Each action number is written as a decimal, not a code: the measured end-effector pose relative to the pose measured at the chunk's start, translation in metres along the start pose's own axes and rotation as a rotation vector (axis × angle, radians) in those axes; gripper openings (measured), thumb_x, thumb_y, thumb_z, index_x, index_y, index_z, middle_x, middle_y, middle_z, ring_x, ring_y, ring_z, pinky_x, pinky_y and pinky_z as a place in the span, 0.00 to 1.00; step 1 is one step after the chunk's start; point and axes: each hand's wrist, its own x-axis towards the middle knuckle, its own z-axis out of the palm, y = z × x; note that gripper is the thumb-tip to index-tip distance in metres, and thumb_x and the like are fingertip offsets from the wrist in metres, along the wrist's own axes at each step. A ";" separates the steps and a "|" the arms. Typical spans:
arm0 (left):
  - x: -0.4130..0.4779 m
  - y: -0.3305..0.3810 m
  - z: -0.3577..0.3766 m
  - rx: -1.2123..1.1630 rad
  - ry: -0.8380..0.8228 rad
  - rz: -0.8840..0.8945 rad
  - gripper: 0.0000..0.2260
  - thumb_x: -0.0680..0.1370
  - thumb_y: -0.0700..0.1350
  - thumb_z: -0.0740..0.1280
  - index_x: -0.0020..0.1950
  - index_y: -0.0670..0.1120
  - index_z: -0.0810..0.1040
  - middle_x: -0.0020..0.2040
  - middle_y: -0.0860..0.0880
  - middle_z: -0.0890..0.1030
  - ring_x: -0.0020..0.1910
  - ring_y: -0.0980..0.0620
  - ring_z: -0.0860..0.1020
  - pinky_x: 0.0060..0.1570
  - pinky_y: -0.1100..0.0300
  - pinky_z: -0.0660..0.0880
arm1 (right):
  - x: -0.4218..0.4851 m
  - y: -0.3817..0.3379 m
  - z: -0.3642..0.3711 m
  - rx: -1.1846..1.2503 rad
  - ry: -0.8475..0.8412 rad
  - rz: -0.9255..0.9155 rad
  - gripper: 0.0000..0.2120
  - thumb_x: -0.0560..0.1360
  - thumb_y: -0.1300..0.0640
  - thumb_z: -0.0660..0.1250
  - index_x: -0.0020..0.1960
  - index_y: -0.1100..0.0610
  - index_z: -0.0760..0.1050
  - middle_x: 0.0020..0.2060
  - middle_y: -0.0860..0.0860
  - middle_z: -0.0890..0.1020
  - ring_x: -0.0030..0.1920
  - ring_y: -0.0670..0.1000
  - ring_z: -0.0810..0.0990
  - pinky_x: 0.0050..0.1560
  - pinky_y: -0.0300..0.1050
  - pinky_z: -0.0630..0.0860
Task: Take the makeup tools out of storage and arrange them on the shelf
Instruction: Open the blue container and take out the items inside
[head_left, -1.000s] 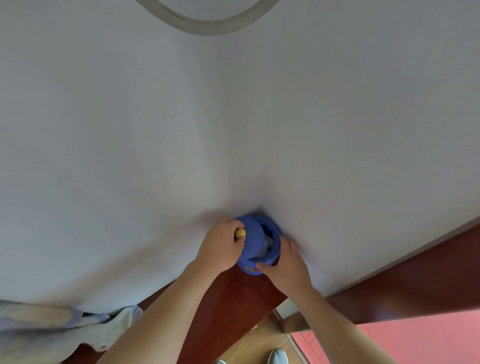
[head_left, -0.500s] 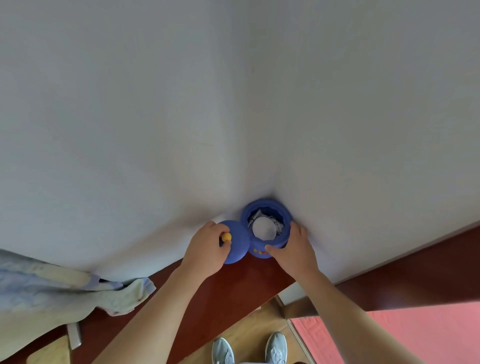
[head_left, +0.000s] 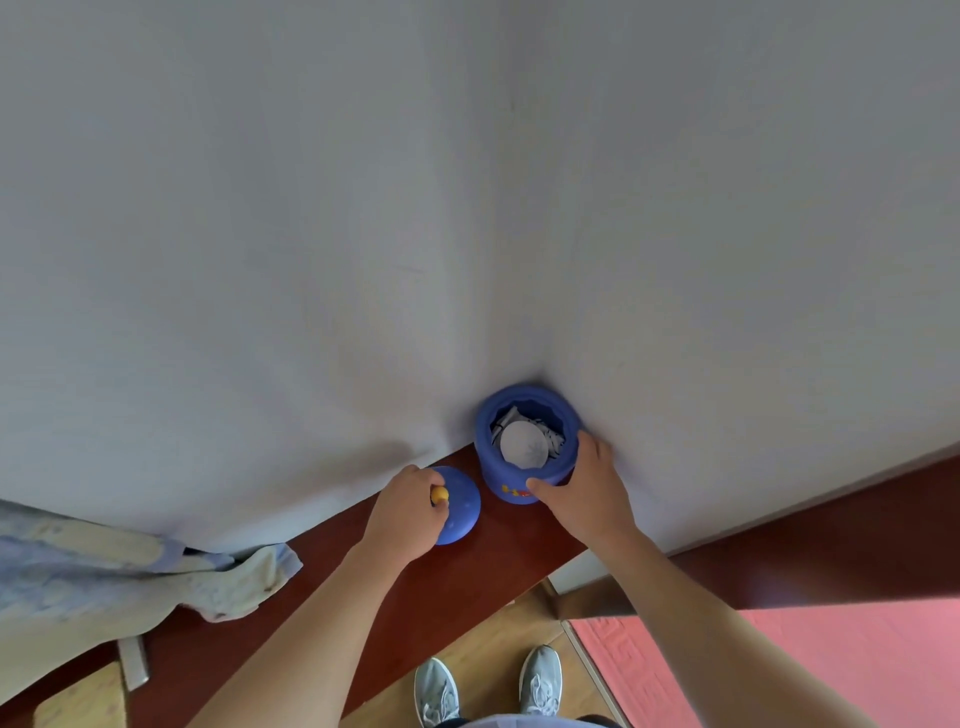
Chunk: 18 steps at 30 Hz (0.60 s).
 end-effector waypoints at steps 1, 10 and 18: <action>0.002 0.000 0.005 0.002 -0.012 -0.002 0.06 0.77 0.42 0.64 0.50 0.46 0.80 0.46 0.48 0.77 0.41 0.51 0.74 0.42 0.61 0.68 | 0.000 0.000 0.000 0.005 -0.002 0.001 0.38 0.67 0.46 0.77 0.71 0.52 0.64 0.64 0.49 0.69 0.62 0.48 0.73 0.55 0.42 0.73; 0.018 -0.007 0.032 0.025 -0.072 -0.021 0.05 0.76 0.42 0.65 0.48 0.46 0.80 0.44 0.48 0.76 0.41 0.50 0.74 0.40 0.61 0.65 | -0.002 0.000 -0.001 0.028 -0.004 0.016 0.39 0.67 0.46 0.77 0.72 0.51 0.63 0.64 0.48 0.69 0.62 0.47 0.73 0.54 0.40 0.72; 0.025 -0.008 0.042 0.029 -0.116 -0.010 0.03 0.76 0.41 0.65 0.43 0.47 0.76 0.40 0.51 0.71 0.38 0.52 0.71 0.36 0.62 0.62 | -0.002 0.001 0.000 0.035 -0.003 0.018 0.37 0.67 0.46 0.77 0.71 0.51 0.64 0.63 0.47 0.69 0.60 0.46 0.74 0.53 0.38 0.71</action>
